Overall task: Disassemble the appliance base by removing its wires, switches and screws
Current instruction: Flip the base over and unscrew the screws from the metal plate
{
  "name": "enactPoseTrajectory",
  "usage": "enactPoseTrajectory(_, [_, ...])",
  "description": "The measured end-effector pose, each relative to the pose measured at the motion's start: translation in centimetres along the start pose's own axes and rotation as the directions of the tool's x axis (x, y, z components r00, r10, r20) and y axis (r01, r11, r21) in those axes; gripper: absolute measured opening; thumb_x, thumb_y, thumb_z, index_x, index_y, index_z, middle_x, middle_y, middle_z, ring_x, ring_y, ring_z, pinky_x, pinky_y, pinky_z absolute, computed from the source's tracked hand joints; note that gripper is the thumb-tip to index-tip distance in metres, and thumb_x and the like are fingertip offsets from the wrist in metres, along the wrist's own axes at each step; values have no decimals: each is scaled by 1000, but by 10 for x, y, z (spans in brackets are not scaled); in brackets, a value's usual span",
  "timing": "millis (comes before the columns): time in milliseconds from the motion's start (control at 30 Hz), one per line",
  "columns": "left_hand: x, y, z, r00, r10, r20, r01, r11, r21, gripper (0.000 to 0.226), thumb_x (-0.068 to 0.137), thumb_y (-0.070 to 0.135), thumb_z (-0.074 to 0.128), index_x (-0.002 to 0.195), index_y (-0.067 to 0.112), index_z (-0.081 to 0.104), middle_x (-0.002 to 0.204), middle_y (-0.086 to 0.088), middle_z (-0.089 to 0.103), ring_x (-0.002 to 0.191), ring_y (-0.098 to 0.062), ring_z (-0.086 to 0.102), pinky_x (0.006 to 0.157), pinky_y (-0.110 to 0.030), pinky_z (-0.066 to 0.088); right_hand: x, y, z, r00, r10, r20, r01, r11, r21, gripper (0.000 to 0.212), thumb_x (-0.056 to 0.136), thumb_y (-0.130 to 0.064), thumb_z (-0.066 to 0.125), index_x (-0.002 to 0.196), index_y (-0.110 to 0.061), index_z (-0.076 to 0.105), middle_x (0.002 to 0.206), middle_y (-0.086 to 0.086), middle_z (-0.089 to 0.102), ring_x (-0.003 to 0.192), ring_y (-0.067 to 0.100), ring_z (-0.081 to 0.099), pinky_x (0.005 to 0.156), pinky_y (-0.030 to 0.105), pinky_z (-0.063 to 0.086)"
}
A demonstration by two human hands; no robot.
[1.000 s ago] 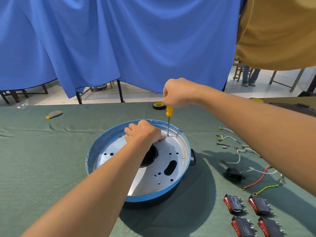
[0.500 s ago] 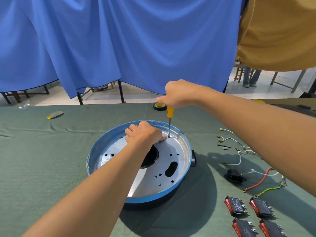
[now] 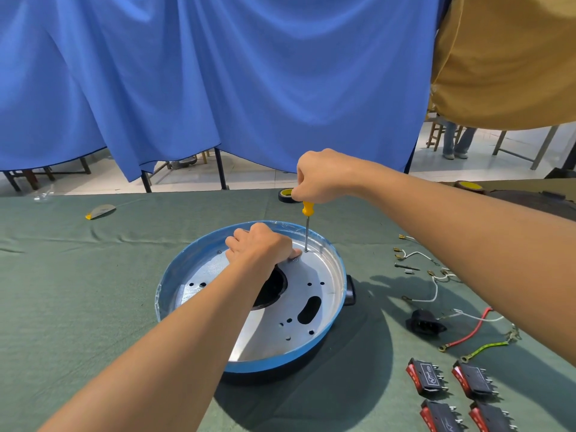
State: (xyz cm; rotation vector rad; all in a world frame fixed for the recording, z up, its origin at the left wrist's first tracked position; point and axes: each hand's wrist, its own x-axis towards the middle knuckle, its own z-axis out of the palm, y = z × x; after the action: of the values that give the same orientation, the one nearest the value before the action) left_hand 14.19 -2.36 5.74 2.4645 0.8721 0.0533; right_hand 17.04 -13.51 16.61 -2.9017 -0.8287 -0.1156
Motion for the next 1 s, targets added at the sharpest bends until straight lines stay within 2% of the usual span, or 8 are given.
enactPoseTrajectory(133, [0,0,0,1000,-2,-3,2,1000,-1,60,72,49,78,93,15,34,115,-8,40,121,-29,34,97,-39,31,-1,1,3,999,25,-43,-25,1000,2,41,92,-38,56,63,-14,39,64,3,41,60,24,40,51,28,27])
enactPoseTrajectory(267, [0,0,0,1000,2,1,-1,1000,-3,60,72,50,78,94,15,34,113,-8,39,121,-29,34,97,-39,31,1,1,4,1000,1,-1,-1,999,51,19,87,-21,56,89,-4,64,68,4,45,67,24,39,51,27,28])
enactPoseTrajectory(467, [1,-1,1,1000,3,-3,-3,1000,-3,59,73,50,77,95,15,35,121,-9,42,121,-29,34,98,-40,31,2,5,5,999,21,-43,-20,999,30,38,92,-31,55,62,-15,37,63,3,38,63,25,37,52,28,27])
enactPoseTrajectory(567, [1,-1,1,1000,5,-8,-5,1000,-1,59,73,50,77,93,15,34,120,-9,42,120,-29,34,98,-40,31,5,5,7,999,25,-24,-23,996,85,23,85,-24,56,68,-14,45,66,4,42,66,25,37,53,29,29])
enactPoseTrajectory(700, [1,-1,1,1000,-2,-9,2,1000,-2,61,72,51,78,93,15,34,115,-8,41,121,-29,34,99,-40,31,4,3,4,998,65,-28,-63,996,61,43,87,-47,57,63,-16,39,62,1,41,61,23,40,51,28,27])
enactPoseTrajectory(833, [1,0,1,1000,4,-9,-4,1000,-1,61,72,52,78,95,15,34,105,-7,34,119,-29,35,97,-40,31,6,2,4,999,49,-14,-47,996,82,20,87,-18,53,69,-12,50,67,7,47,65,28,44,49,28,32])
enactPoseTrajectory(900, [1,-1,1,1000,3,-6,-3,1000,0,61,71,52,78,95,15,35,104,-7,34,119,-29,35,97,-40,32,5,1,2,999,47,27,-50,990,129,10,86,-18,53,79,-12,58,70,7,54,61,24,49,48,26,38])
enactPoseTrajectory(1000, [0,-1,0,1000,4,-2,-4,1000,-2,61,71,52,78,94,15,35,105,-7,34,119,-29,34,97,-40,31,4,4,3,995,94,-11,-93,992,86,30,86,-35,57,66,-16,47,64,2,48,59,21,45,51,27,36])
